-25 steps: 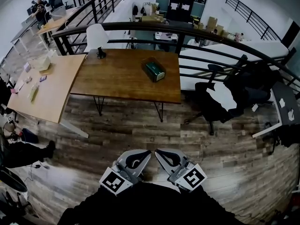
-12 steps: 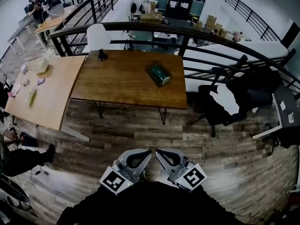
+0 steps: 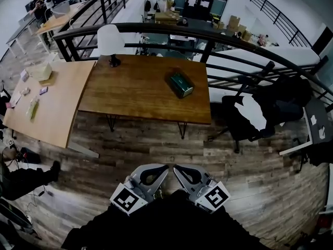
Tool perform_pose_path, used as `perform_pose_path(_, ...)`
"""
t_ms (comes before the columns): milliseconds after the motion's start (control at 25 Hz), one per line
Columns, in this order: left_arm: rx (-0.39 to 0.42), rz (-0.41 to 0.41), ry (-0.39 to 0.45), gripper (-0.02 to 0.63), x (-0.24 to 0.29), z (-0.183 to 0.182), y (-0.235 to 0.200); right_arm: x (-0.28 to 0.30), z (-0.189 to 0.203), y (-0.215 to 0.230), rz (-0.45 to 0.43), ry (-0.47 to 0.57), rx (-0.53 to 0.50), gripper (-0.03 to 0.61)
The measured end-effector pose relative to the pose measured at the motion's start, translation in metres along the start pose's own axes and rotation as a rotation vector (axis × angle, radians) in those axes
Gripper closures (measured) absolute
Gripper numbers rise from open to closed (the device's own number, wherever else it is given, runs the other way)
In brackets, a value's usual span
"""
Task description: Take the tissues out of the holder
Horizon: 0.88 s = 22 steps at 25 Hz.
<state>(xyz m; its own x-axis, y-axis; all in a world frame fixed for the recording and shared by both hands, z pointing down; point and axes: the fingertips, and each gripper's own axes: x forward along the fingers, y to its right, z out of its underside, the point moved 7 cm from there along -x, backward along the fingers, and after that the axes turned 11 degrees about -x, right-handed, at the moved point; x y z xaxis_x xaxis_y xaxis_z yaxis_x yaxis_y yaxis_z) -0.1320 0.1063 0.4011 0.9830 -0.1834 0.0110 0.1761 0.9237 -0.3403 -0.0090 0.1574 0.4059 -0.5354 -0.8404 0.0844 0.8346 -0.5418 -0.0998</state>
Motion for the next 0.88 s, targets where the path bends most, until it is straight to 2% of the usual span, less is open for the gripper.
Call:
perform_pose_path(400, 0.01, -0.005, -0.014, 0.603, 0.017, -0.004, -0.024, 0.016, 0.003, 0.026, 0.005, 0.025, -0.005, 0.574)
perform_pose_path(880, 0.029, -0.02, -0.012, 0.603, 0.065, -0.023, -0.054, 0.035, 0.005, 0.087, -0.019, 0.025, -0.019, 0.574)
